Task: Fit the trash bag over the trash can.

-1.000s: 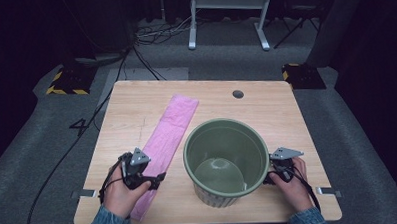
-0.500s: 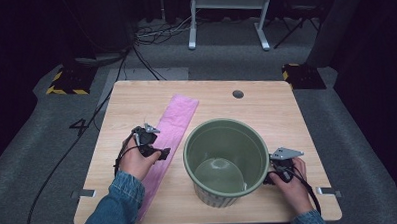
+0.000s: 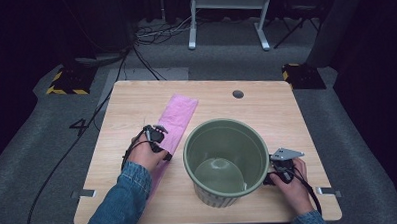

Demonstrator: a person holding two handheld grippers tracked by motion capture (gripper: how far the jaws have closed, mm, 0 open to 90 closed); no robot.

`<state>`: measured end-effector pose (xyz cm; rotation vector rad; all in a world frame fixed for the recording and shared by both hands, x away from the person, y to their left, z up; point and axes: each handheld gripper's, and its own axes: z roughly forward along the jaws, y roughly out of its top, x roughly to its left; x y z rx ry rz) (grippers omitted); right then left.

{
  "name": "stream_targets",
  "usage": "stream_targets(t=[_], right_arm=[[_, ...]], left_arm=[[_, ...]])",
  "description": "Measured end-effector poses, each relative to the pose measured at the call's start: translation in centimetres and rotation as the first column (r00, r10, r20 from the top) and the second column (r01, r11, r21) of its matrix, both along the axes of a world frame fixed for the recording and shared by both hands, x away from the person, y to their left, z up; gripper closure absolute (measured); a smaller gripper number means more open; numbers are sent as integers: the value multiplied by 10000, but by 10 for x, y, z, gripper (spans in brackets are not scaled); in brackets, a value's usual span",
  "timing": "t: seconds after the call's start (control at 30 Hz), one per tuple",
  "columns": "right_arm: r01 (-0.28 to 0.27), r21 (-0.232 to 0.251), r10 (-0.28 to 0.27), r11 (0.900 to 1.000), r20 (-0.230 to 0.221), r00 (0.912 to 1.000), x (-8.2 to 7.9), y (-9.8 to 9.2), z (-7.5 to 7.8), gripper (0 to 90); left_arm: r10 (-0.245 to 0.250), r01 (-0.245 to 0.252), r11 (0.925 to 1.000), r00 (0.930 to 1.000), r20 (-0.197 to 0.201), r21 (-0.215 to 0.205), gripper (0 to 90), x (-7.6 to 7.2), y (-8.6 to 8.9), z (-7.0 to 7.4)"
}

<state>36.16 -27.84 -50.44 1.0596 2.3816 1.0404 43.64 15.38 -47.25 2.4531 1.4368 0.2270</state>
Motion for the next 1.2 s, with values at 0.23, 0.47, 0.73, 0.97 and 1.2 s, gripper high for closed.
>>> stream_targets(t=[0.23, 0.47, 0.73, 0.97, 1.2], right_arm=[[16, 4, -16, 10000, -9, 10000, 0, 0, 0, 154], [15, 1, -15, 10000, -3, 10000, 0, 0, 0, 154], [14, 3, -14, 10000, -10, 10000, 0, 0, 0, 154], [93, 1, -93, 10000, -8, 10000, 0, 0, 0, 153], [124, 31, -124, 9999, 43, 9999, -2, 2, 0, 175]], left_arm=[[-190, 208, 9990, 9989, -433, 407, 568, 3, -6, 10], [-640, 639, 9979, 9980, 16, 97, 879, -2, -4, 9], [-732, 981, 9795, 9871, 1426, -1760, 900, -15, 28, 15], [-953, 1875, 9323, 9522, 2902, -3092, 900, -33, 43, 44], [-1069, 2809, 8910, 8933, 4366, -3566, 900, -47, 51, 71]])
